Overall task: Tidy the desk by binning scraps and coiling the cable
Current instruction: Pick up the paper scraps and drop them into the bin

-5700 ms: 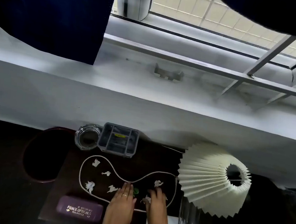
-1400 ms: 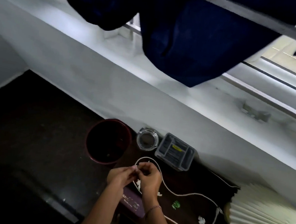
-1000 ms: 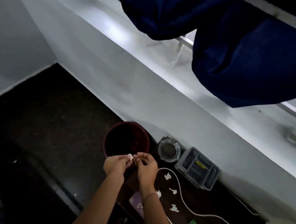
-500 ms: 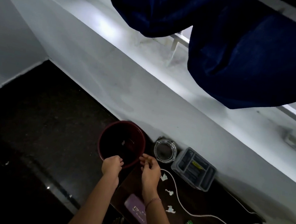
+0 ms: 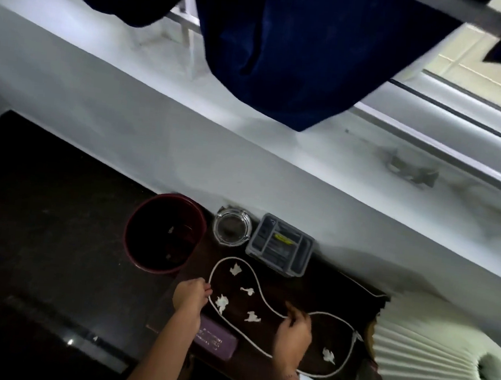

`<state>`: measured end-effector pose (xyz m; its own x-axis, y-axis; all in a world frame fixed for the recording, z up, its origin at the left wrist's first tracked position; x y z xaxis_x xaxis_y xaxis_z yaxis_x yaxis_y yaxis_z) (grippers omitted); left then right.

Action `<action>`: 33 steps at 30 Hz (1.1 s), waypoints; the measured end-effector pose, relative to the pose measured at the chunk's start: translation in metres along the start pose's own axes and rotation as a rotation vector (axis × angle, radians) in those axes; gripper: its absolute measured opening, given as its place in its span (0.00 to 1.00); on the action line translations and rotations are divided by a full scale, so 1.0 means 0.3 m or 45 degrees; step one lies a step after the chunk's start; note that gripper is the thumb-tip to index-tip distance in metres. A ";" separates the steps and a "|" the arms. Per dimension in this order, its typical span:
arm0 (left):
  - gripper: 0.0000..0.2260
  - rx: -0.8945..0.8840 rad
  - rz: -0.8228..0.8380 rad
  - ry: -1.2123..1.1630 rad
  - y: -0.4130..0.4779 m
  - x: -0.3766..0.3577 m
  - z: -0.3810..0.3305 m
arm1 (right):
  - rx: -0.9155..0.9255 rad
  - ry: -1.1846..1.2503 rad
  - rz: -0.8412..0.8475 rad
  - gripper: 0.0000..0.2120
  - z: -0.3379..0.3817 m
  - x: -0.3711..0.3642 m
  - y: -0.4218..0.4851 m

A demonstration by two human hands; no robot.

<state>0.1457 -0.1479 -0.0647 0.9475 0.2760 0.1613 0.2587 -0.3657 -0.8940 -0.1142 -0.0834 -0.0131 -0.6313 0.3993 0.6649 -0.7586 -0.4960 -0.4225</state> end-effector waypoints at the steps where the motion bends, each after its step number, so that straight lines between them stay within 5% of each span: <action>1: 0.15 0.003 0.009 0.007 -0.007 -0.018 0.013 | -0.033 -0.033 -0.025 0.15 -0.040 0.041 0.010; 18: 0.16 0.045 0.047 0.227 -0.079 -0.168 0.153 | -0.290 -0.266 0.058 0.15 -0.326 0.217 0.139; 28: 0.16 0.049 0.087 0.209 -0.072 -0.194 0.148 | -0.391 -0.036 0.064 0.09 -0.383 0.191 0.164; 33: 0.15 0.031 0.140 0.155 -0.087 -0.200 0.131 | -0.447 0.342 -0.023 0.06 -0.302 0.157 0.134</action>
<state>0.0746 -0.1200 -0.0676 0.9860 0.1255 0.1098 0.1488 -0.3654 -0.9189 -0.1891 -0.0147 -0.0545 -0.6017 0.6147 0.5100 -0.7493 -0.2133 -0.6269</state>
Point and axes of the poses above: each hand's wrist, its own y-axis towards the middle knuckle, its own x-axis out of the back of the hand, z = x × y, the point moved 10 cm from there along y, towards the middle knuckle, and after that the axes turned 3 degrees about y, right-handed, at the moved point
